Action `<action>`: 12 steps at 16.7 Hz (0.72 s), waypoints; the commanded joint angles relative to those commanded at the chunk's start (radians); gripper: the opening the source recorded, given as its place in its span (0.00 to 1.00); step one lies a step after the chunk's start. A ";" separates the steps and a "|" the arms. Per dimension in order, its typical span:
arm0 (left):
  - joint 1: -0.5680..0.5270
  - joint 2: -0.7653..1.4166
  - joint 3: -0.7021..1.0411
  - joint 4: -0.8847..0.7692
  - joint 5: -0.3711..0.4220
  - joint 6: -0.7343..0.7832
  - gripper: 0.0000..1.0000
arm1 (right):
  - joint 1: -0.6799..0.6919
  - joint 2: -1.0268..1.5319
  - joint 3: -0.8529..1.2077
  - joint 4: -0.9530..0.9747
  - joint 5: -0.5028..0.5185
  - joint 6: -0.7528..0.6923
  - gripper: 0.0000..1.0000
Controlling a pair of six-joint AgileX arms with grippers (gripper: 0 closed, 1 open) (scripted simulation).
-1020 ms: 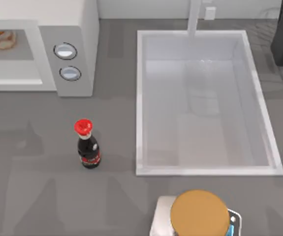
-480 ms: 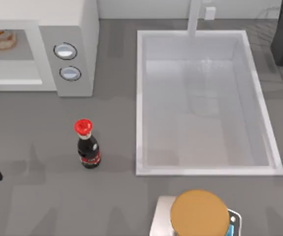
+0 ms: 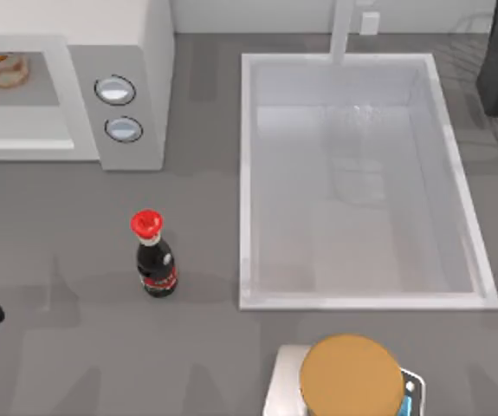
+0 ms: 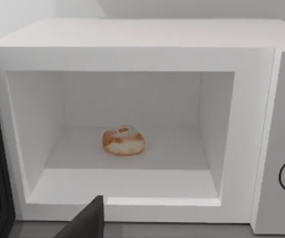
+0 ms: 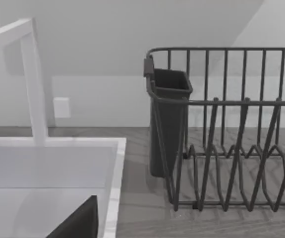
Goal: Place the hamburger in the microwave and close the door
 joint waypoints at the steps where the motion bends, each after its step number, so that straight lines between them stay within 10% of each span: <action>1: 0.000 0.000 0.000 0.000 0.000 0.000 0.77 | 0.000 0.000 0.000 0.000 0.000 0.000 1.00; 12: 0.000 0.000 0.000 0.000 0.000 0.000 0.00 | 0.000 0.000 0.000 0.000 0.000 0.000 1.00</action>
